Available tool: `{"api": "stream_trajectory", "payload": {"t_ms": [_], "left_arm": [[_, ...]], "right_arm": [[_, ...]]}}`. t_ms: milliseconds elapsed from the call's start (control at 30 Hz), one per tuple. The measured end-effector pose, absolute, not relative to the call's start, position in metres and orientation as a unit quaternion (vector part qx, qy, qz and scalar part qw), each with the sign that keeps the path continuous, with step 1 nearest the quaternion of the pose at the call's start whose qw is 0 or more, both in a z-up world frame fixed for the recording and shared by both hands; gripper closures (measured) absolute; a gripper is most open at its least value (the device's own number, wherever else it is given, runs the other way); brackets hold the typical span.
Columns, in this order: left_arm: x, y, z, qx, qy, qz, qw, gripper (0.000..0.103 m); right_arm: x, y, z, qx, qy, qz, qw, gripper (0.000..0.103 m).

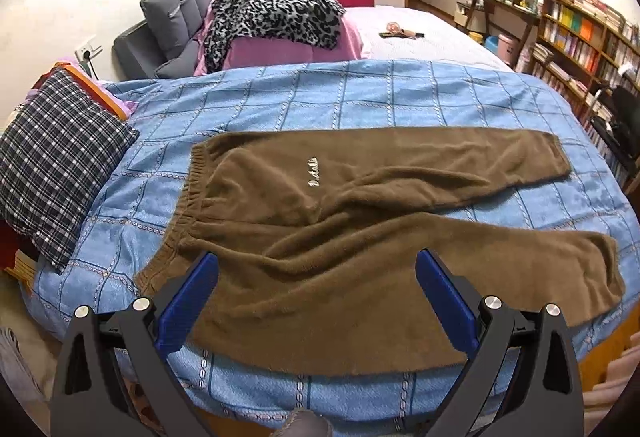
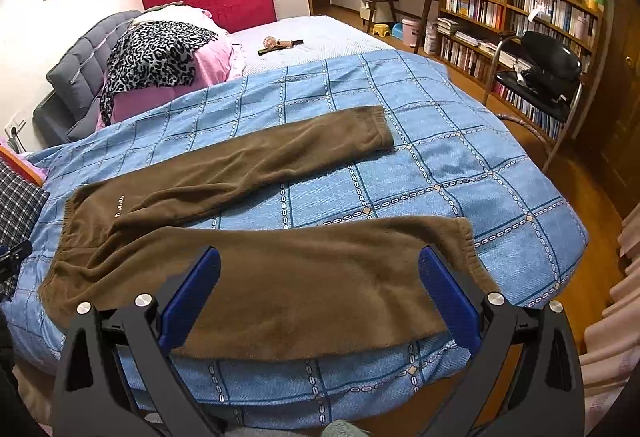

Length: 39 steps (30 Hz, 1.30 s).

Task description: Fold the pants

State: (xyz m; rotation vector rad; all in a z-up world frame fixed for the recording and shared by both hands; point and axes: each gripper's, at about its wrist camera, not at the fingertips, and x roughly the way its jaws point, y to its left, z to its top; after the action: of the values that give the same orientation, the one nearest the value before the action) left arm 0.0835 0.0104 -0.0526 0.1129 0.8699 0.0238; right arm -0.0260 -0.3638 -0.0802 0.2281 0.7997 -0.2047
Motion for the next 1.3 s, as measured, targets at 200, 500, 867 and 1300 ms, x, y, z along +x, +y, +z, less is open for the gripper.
{"api": "stream_trajectory", "payload": {"t_ms": [200, 500, 867, 1300], "left_arm": [[0.098, 0.019, -0.059, 0.045, 0.412, 0.017, 0.910, 0.005], [0.112, 0.019, -0.071, 0.048, 0.425, 0.026, 0.904, 0.005], [0.142, 0.036, -0.085, 0.041, 0.439, 0.043, 0.896, 0.005], [0.215, 0.113, -0.111, -0.039, 0.449, 0.085, 0.889, 0.005]], "right_arm": [[-0.011, -0.364, -0.083, 0.087, 0.375, -0.116, 0.916, 0.003], [0.002, -0.360, -0.085, 0.080, 0.373, -0.116, 0.917, 0.003], [0.025, -0.369, -0.083, 0.078, 0.363, -0.114, 0.922, 0.003], [0.089, -0.382, -0.098, 0.101, 0.332, -0.075, 0.935, 0.003]]}}
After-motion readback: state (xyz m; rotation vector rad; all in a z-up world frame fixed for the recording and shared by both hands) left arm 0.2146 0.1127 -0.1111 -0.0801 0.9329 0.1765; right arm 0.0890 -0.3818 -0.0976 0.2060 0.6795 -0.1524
